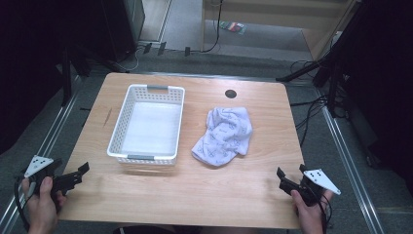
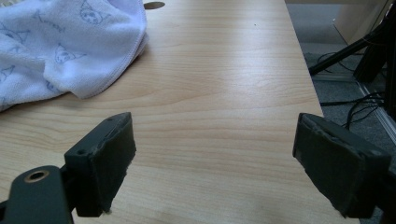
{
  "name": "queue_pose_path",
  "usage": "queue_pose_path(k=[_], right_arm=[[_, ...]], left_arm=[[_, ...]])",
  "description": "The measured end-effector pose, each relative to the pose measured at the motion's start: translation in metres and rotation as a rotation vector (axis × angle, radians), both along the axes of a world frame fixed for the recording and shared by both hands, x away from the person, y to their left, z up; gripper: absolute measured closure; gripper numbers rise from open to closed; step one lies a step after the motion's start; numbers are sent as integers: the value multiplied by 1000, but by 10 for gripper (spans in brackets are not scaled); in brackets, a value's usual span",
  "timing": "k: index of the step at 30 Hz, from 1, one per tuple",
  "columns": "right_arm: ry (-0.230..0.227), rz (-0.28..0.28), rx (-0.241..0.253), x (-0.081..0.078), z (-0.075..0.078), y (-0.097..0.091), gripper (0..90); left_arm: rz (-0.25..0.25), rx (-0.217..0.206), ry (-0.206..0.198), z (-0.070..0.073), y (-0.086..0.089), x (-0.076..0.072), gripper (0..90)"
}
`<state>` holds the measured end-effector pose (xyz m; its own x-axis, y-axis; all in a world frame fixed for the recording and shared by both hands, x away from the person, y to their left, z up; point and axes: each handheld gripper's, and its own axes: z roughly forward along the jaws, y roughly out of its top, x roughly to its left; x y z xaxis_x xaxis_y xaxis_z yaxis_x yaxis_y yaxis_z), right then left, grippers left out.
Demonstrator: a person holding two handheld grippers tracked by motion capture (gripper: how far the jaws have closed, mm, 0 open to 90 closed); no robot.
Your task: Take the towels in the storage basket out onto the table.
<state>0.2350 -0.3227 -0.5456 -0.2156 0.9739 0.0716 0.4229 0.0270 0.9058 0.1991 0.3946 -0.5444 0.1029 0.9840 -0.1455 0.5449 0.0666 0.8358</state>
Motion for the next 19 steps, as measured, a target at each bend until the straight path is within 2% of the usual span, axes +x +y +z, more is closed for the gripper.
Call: queue_pose_path(k=[7,11,14,19], right_arm=[[5,-3,0,0,0,0,133],[1,-1,-3,0,0,0,133],[-1,2,0,0,0,0,133],[-3,3,-3,0,0,0,133]], left_arm=[[-1,3,16,-8,-4,1,1],[4,12,40,-9,-6,3,2],[7,1,50,-9,-5,4,1],[9,-6,45,-9,-4,4,2]])
